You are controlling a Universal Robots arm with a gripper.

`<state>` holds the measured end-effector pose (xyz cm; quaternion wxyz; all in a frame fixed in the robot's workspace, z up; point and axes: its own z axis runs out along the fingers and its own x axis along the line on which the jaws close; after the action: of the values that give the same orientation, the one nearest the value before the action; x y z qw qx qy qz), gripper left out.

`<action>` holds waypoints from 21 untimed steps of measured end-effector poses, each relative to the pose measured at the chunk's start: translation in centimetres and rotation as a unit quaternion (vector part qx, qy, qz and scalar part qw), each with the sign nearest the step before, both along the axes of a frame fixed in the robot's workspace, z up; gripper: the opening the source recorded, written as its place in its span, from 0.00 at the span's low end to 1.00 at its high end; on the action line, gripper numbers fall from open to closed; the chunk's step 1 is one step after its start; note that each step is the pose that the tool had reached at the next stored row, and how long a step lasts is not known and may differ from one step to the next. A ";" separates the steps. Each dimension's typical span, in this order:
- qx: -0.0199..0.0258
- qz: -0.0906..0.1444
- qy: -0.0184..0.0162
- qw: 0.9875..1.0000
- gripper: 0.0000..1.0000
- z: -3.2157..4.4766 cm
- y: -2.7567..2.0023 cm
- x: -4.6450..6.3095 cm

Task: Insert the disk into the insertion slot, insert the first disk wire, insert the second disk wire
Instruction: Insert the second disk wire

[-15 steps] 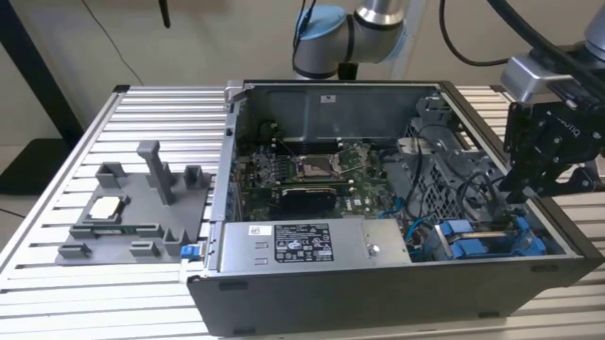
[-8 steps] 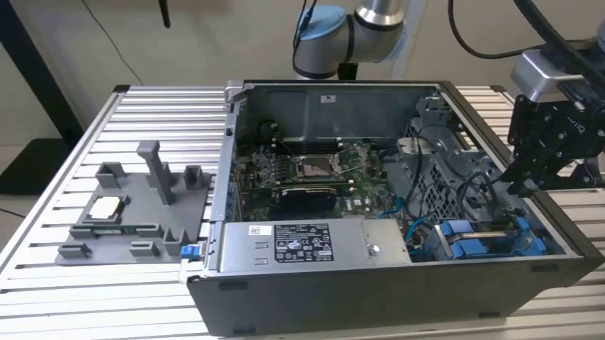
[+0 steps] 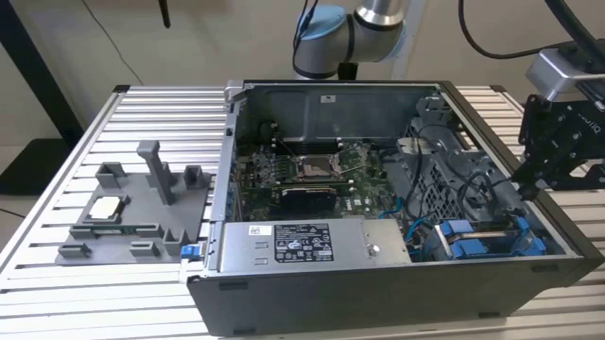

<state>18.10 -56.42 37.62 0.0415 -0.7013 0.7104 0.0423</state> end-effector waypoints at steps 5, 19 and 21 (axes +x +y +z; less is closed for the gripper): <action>0.001 0.000 0.010 1.000 0.27 0.03 -0.57 0.6; 0.025 -0.002 0.011 1.000 0.27 -0.17 -0.97 0.8; 0.025 -0.004 0.012 1.000 0.25 -0.19 -1.17 0.8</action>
<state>18.90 -57.59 37.43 0.0504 -0.6969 0.7122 0.0679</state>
